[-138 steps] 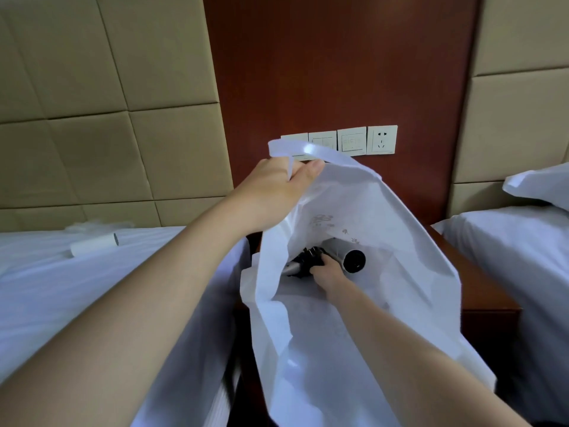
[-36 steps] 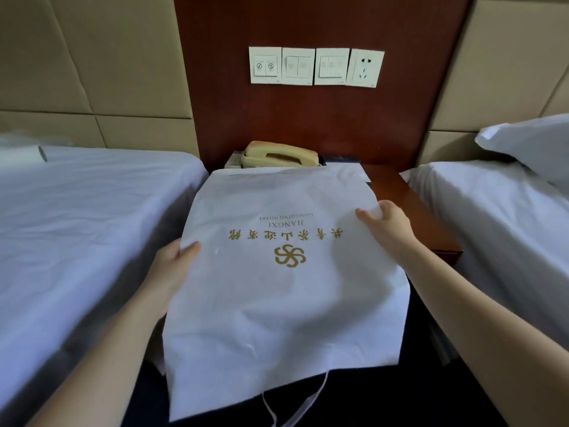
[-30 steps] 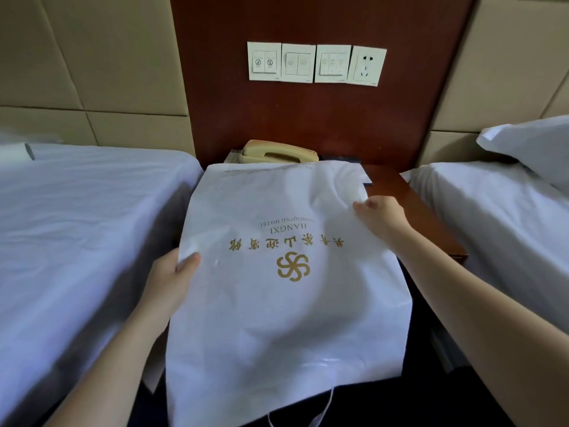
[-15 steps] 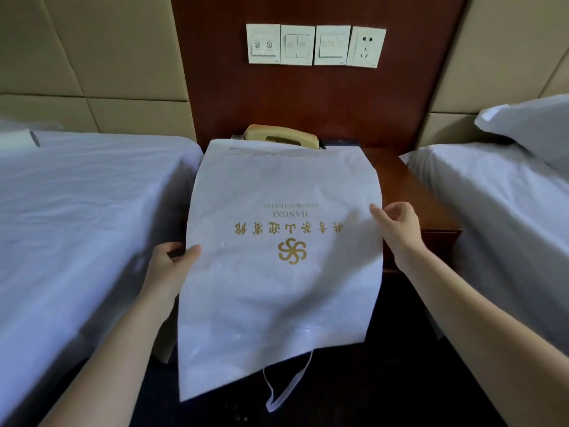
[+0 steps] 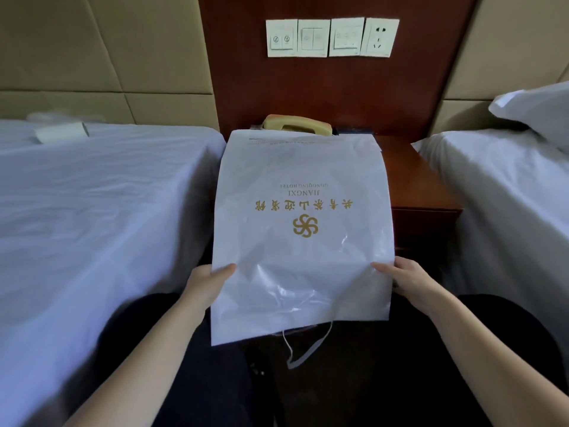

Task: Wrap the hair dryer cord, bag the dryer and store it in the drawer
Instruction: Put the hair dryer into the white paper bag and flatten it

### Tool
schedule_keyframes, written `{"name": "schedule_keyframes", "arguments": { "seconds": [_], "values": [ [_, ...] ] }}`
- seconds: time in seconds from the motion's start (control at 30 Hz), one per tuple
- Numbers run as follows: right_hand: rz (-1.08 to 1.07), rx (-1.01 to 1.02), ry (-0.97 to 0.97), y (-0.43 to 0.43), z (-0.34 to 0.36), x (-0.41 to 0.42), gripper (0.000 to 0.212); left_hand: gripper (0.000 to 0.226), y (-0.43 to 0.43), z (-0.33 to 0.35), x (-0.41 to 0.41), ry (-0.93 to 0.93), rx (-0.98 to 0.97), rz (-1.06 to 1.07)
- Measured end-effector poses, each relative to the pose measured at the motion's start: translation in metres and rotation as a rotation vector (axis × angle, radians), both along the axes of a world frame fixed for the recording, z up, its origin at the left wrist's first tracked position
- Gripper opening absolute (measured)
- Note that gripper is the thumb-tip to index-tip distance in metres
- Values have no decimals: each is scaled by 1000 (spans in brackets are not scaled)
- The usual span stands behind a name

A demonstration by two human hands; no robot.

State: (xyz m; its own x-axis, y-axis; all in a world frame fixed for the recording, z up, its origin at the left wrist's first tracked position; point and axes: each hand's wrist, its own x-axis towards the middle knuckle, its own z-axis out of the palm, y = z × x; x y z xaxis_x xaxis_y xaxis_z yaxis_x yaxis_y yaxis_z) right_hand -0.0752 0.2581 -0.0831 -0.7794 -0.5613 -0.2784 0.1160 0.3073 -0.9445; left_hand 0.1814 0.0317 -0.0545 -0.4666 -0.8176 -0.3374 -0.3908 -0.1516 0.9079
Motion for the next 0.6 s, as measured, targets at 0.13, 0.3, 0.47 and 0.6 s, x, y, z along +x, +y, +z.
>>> {"name": "schedule_keyframes", "arguments": {
  "seconds": [0.13, 0.3, 0.47, 0.6],
  "values": [
    [97, 108, 131, 19, 6, 11, 19, 21, 8, -2, 11, -68, -146, -41],
    [133, 56, 217, 47, 29, 19, 16, 64, 24, 9, 28, -38, -265, -145],
    [83, -164, 184, 56, 58, 20, 37, 58, 13, 36, 42, 27, -248, -204],
    [-19, -382, 70, 50, 82, 21, 28, 28, 11, 68, 36, 172, -121, -209]
  ]
}}
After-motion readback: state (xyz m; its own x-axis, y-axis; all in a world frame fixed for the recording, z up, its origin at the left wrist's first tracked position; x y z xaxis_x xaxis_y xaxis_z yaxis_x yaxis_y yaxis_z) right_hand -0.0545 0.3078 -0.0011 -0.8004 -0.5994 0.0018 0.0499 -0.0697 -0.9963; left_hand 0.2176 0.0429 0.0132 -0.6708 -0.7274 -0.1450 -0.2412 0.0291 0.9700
